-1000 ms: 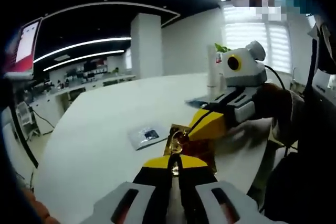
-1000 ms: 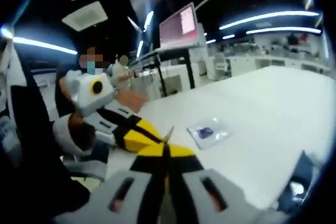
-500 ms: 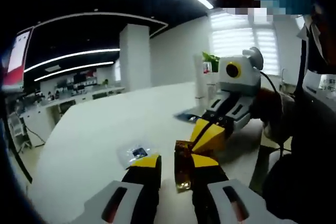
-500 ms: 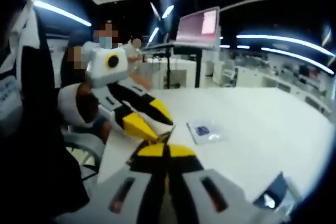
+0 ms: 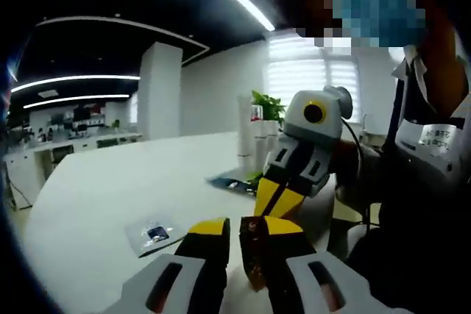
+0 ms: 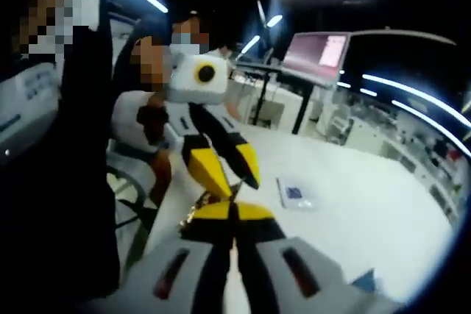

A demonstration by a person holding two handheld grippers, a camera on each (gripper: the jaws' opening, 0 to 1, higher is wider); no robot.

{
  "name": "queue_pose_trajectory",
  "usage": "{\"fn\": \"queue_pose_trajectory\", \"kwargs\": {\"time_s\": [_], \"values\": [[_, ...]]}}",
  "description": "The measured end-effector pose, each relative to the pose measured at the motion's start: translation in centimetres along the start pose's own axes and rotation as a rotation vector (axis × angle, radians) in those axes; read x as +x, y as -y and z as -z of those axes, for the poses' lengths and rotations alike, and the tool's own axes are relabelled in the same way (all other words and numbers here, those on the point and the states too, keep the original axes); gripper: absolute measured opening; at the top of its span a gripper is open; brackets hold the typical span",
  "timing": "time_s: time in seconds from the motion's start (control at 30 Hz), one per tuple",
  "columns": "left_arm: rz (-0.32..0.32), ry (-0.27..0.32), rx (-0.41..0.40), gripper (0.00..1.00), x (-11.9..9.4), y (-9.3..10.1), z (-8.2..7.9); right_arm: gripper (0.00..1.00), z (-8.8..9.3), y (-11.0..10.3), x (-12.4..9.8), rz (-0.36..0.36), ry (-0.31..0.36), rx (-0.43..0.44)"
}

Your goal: Arrange the skincare products in the storage area until every visible bottle or jar stands upright without overlapping.

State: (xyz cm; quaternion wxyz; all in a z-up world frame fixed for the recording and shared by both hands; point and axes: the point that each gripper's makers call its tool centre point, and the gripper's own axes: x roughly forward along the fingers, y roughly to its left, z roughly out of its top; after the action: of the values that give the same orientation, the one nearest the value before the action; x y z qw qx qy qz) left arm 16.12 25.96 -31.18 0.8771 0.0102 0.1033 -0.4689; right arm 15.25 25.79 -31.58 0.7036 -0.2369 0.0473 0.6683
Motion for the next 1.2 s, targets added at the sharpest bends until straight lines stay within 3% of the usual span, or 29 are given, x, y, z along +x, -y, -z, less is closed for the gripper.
{"fn": "queue_pose_trajectory", "kwargs": {"time_s": [0.37, 0.5, 0.7, 0.9, 1.07, 1.2], "values": [[-0.012, -0.014, -0.006, 0.00, 0.4, 0.2, 0.0, 0.01, 0.4, 0.5, -0.2, 0.016, -0.002, 0.015], [-0.023, -0.032, -0.010, 0.00, 0.6, 0.2, 0.3, 0.11, 1.0, 0.6, -0.4, 0.029, -0.009, 0.012], [-0.030, 0.009, -0.065, 0.00, 0.5, 0.1, -0.5, 0.28, 2.4, 1.2, -1.3, 0.077, -0.021, 0.082], [-0.065, 0.036, -0.042, 0.00, 0.5, -0.2, -1.0, 0.27, 2.8, 2.2, -2.5, 0.125, 0.005, 0.185], [-0.048, 0.075, -0.044, 0.00, 0.6, 0.0, -1.6, 0.22, 2.7, 2.6, -2.8, 0.147, 0.037, 0.252], [-0.045, 0.072, -0.040, 0.00, 0.7, 0.0, -1.5, 0.10, 2.6, 2.8, -3.0, 0.165, 0.052, 0.269]]}}
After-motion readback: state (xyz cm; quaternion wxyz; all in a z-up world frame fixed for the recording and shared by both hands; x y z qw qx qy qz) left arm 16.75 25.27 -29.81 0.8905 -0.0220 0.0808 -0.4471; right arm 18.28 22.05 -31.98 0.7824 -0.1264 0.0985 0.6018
